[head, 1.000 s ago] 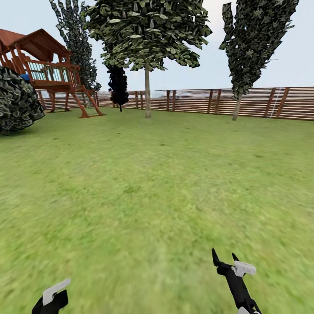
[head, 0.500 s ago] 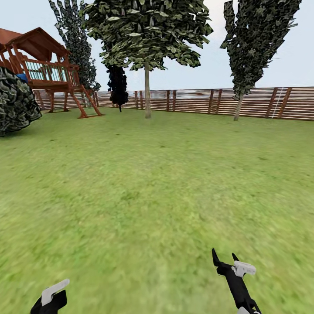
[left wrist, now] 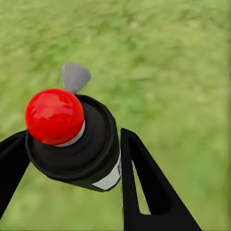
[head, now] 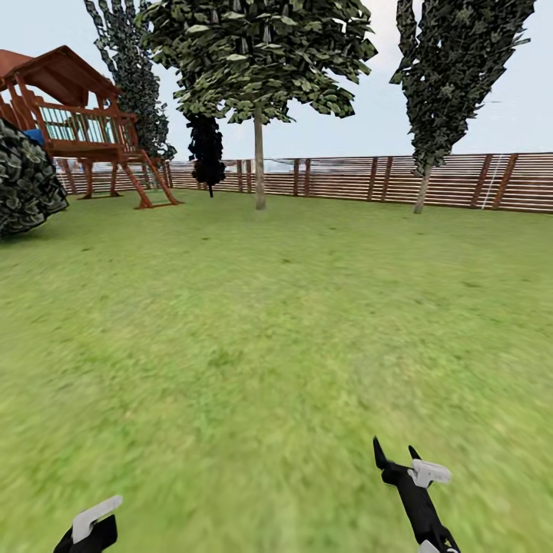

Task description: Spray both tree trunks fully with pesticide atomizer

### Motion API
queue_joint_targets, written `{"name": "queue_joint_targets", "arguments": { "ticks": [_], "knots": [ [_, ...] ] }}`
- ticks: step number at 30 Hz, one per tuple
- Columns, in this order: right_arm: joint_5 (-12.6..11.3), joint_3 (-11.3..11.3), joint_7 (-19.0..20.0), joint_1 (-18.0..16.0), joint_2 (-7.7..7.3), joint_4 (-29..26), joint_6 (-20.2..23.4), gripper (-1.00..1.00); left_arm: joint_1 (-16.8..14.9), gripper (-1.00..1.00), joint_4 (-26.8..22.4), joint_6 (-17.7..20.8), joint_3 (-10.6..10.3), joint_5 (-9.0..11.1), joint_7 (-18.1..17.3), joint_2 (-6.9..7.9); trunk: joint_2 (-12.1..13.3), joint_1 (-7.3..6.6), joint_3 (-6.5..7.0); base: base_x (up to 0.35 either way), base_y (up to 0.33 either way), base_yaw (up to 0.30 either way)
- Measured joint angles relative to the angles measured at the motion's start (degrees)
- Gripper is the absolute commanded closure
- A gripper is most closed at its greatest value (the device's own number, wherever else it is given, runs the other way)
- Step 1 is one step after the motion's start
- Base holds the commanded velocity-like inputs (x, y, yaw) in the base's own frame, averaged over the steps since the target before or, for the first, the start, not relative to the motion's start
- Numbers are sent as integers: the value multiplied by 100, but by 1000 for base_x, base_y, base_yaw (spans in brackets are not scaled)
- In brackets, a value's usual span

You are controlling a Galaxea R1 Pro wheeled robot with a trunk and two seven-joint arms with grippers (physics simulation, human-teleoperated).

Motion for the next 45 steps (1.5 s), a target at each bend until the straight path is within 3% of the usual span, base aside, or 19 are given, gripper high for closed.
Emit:
{"name": "queue_joint_targets", "arguments": {
  "ticks": [45],
  "knots": [
    [0, -2, 0, 0, 0, 0, 0, -100, 68, 100, 0, 1, -11, 4, 0, 9, 0, 0, 0, 331, 0, 0]
  ]
}}
